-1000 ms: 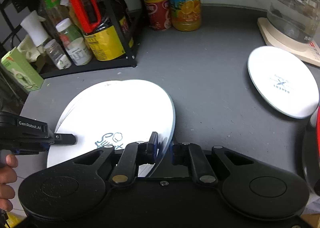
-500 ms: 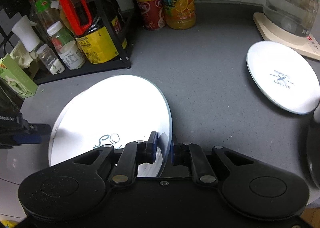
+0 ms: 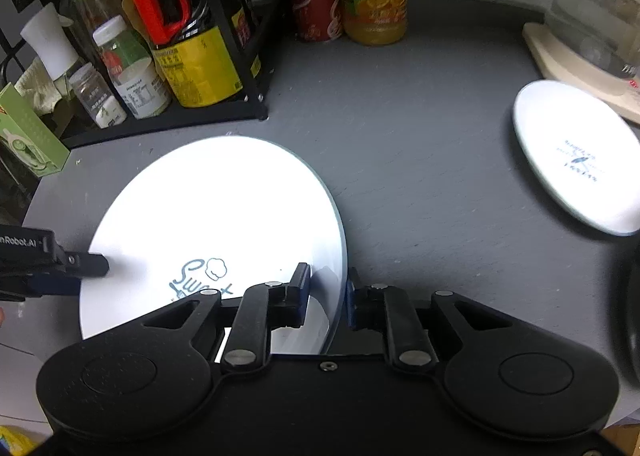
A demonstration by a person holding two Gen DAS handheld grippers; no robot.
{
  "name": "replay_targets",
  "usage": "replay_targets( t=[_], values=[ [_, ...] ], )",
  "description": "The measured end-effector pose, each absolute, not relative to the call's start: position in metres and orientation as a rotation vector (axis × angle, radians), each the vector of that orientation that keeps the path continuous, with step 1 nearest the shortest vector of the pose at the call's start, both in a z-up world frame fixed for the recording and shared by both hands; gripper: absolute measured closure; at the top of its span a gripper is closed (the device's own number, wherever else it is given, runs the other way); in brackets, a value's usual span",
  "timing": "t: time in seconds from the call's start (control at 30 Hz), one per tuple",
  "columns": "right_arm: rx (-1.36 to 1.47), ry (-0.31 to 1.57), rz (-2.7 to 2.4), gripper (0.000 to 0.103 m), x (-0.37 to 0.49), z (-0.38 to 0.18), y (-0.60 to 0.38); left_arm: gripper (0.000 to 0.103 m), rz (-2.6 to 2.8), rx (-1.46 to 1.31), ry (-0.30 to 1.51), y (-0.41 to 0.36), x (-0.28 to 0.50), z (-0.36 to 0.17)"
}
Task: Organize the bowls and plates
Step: 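Lower the 'Sweet' plate onto the flower-print plate and open both tools, then move both tools to the white plate printed 'BAKERY'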
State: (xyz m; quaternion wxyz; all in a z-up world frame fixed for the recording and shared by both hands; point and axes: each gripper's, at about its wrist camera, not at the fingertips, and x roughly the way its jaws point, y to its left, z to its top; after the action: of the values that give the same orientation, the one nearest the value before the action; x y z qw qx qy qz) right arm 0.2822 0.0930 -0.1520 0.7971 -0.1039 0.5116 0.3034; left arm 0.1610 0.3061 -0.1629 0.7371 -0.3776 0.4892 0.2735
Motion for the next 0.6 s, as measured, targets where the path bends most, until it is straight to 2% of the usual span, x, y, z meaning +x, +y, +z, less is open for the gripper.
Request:
replay_targets(
  t=[0.1, 0.2, 0.43, 0.5, 0.57, 0.6],
  values=[
    [-0.236, 1.086, 0.646, 0.085, 0.279, -0.154, 0.097, 0.042, 0.611, -0.833, 1.070, 0.313, 0.158, -0.163],
    [-0.239, 1.097, 0.640, 0.079, 0.281, -0.155, 0.098, 0.041, 0.607, -0.852, 1.069, 0.319, 0.154, -0.165],
    [-0.209, 1.138, 0.658, 0.075, 0.282, -0.150, 0.094, 0.041, 0.638, -0.779, 1.097, 0.312, 0.162, -0.157],
    [-0.190, 1.150, 0.675, 0.071, 0.282, -0.146, 0.092, 0.041, 0.642, -0.750, 1.107, 0.309, 0.165, -0.152],
    [-0.181, 1.152, 0.686, 0.059, 0.281, -0.141, 0.090, 0.041, 0.620, -0.758, 1.098, 0.308, 0.166, -0.147],
    [-0.179, 1.154, 0.692, 0.056, 0.280, -0.139, 0.089, 0.041, 0.609, -0.765, 1.095, 0.307, 0.165, -0.144]
  ],
)
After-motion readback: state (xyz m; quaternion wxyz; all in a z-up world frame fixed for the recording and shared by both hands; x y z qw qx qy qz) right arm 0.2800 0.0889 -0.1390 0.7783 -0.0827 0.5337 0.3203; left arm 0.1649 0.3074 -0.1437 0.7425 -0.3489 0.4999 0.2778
